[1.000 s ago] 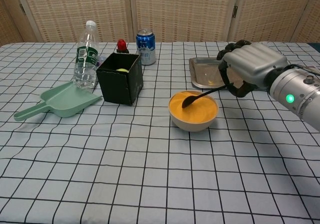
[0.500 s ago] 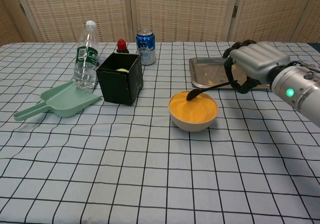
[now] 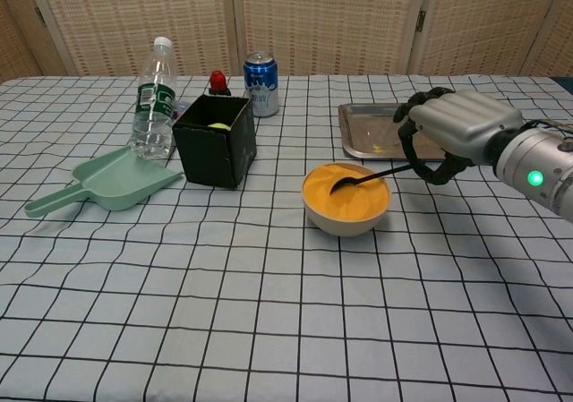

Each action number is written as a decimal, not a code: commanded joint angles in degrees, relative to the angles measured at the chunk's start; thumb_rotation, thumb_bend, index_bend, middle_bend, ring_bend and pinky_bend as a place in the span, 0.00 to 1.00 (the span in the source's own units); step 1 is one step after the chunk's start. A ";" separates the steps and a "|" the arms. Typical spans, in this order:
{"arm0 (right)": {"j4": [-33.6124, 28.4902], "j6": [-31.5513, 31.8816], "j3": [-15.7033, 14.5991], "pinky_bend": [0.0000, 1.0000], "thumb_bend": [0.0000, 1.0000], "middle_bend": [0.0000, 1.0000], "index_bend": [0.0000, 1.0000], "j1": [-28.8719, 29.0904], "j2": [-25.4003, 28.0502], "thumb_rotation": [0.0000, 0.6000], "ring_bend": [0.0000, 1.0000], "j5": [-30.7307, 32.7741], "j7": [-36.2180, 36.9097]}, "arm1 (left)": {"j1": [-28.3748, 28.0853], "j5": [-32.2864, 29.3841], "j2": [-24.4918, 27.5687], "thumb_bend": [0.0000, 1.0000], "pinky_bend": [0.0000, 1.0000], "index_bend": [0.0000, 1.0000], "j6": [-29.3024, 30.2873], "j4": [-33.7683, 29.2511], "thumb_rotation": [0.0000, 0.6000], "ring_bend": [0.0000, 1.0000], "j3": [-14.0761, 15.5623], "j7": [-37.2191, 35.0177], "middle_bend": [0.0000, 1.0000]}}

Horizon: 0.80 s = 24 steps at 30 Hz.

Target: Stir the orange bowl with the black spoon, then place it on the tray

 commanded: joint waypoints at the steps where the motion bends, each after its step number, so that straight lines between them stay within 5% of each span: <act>1: -3.14 -0.69 -1.04 0.03 0.75 0.14 0.98 -0.39 2.14 1.00 0.01 0.97 -1.58 | -0.02 0.13 0.01 0.45 0.08 0.00 0.11 -0.10 1.00 0.00 -0.01 0.05 0.00; 8: -4.21 2.51 -0.58 0.03 0.75 0.14 0.98 -0.82 1.93 1.00 0.01 -0.43 -0.75 | 0.03 0.45 0.14 0.45 0.08 0.00 0.39 -0.53 1.00 0.00 0.10 0.49 0.00; 14: 4.34 10.77 0.27 0.06 0.75 0.16 0.99 -1.36 -3.94 1.00 0.02 -8.83 5.09 | 0.25 0.46 0.15 0.45 0.08 0.00 0.97 -0.53 1.00 0.00 -0.01 0.54 0.00; 24: 10.03 10.73 -1.40 0.06 0.75 0.16 0.96 -2.52 -6.87 1.00 0.02 -11.27 6.75 | 0.18 0.56 0.15 0.45 0.08 0.00 0.77 -0.55 1.00 0.00 0.12 0.58 0.00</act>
